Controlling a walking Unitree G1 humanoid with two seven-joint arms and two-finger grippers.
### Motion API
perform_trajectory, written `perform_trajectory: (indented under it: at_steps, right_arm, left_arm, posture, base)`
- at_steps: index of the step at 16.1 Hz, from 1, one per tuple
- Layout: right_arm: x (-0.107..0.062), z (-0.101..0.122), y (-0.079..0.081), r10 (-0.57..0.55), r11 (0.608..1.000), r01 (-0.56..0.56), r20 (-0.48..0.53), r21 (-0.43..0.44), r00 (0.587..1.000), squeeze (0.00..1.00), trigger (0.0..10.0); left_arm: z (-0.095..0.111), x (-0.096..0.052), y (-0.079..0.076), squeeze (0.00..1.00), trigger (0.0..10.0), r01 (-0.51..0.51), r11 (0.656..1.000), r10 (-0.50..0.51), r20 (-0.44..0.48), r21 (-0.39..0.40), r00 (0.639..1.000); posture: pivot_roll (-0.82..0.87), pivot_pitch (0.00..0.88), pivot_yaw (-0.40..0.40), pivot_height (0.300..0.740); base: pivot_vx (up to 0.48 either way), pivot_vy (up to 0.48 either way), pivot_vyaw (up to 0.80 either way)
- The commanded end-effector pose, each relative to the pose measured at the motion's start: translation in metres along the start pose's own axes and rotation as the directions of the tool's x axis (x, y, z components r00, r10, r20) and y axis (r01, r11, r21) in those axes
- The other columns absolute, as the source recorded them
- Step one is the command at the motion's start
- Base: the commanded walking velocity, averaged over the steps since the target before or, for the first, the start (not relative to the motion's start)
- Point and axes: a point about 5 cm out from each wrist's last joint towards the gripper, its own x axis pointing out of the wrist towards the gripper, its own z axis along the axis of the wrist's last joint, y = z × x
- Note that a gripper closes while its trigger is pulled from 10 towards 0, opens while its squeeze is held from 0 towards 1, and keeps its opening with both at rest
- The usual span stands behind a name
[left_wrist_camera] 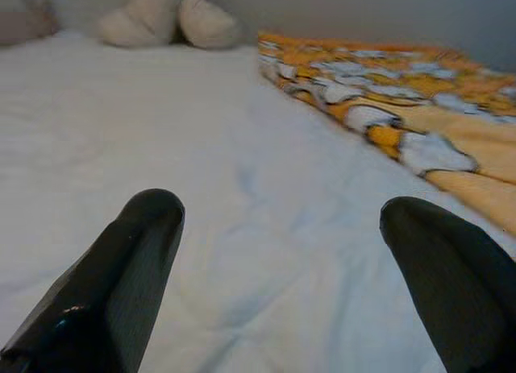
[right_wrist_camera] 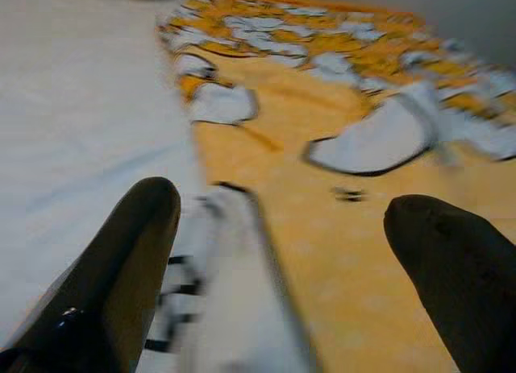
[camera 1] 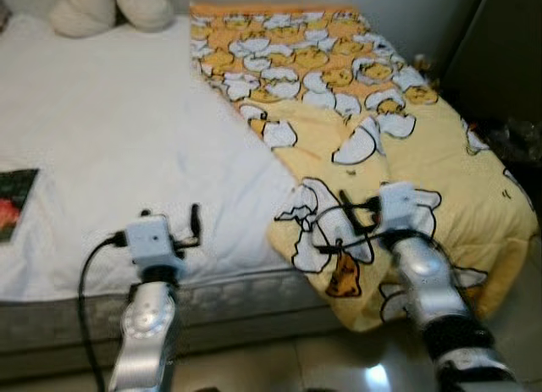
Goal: Clean up the room
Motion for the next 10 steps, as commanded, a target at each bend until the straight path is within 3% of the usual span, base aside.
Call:
perform_trajectory:
  at_steps: [1, 7, 8, 10]
  right_arm:
    - [0.002, -0.005, -0.004, -0.038, 0.997, 0.041, -0.046, 0.066, 0.998, 0.00, 10.0]
    - [0.014, -0.017, 0.033, 0.020, 0.983, 0.007, -0.143, 0.184, 0.989, 0.00, 10.0]
    - [0.019, -0.018, 0.046, 0.025, 0.978, 0.012, -0.174, 0.209, 0.984, 0.00, 10.0]
    - [0.026, -0.016, 0.061, -0.013, 0.988, 0.043, -0.203, 0.146, 0.979, 0.00, 10.0]
  left_arm:
    - [0.004, 0.002, -0.002, 0.00, 10.0, 0.024, 1.000, -0.025, 0.007, 0.014, 1.000]
    - [0.012, -0.005, 0.022, 0.00, 10.0, 0.012, 0.998, -0.012, 0.003, 0.068, 1.000]
    - [0.016, -0.011, 0.028, 0.00, 10.0, 0.020, 0.996, -0.020, 0.001, 0.092, 1.000]
    - [0.025, -0.027, 0.048, 0.00, 10.0, 0.014, 0.990, -0.011, -0.021, 0.139, 1.000]
  posture:
    - [-0.05, 0.000, 0.025, 0.740]
    - [0.01, 0.000, 0.062, 0.740]
    - [0.06, 0.000, 0.077, 0.740]
    - [0.13, 0.028, 0.102, 0.740]
  base:
    - [0.000, 0.000, 0.00]
    - [0.000, 0.000, 0.00]
    - [0.000, 0.000, 0.00]
    - [0.000, 0.000, 0.00]
